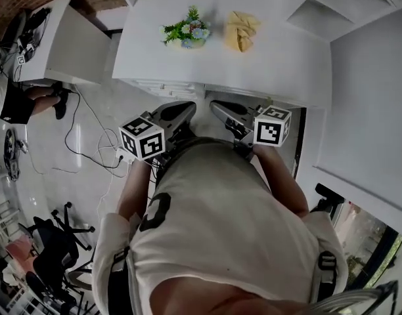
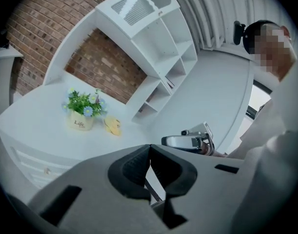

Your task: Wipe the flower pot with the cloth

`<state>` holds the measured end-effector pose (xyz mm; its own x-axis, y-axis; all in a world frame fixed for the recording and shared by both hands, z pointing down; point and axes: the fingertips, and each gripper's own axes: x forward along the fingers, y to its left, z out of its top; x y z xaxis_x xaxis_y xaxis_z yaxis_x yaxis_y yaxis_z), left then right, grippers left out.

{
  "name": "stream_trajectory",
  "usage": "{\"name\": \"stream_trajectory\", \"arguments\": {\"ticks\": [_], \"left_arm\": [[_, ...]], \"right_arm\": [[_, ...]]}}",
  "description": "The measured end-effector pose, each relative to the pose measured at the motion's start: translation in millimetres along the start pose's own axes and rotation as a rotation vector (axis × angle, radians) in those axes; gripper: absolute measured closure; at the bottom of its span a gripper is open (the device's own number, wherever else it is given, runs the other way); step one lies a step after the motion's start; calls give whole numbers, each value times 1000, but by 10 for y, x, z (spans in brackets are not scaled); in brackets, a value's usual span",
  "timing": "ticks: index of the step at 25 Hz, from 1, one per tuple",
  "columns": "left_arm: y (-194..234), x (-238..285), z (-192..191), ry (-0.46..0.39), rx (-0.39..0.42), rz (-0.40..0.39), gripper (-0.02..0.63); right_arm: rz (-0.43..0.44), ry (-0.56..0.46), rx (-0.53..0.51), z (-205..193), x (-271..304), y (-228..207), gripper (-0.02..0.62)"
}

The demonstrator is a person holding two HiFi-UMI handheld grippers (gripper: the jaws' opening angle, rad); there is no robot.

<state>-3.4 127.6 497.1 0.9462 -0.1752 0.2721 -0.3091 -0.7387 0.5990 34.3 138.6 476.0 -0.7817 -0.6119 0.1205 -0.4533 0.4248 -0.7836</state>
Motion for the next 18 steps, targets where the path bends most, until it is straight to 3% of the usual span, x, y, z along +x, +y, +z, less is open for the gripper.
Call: {"name": "stream_trajectory", "arguments": {"ticks": [4, 8, 14, 18], "left_arm": [[-472, 277, -384, 58, 7, -11, 584], [-855, 389, -876, 171, 50, 7, 586], [-1067, 255, -1230, 249, 96, 48, 584], [-1104, 80, -1372, 256, 88, 58, 584]], "right_arm": [[20, -44, 62, -199, -432, 5, 584], [59, -29, 125, -513, -671, 50, 584], [111, 38, 166, -896, -743, 226, 584], [113, 61, 159, -1044, -654, 375, 584]]}}
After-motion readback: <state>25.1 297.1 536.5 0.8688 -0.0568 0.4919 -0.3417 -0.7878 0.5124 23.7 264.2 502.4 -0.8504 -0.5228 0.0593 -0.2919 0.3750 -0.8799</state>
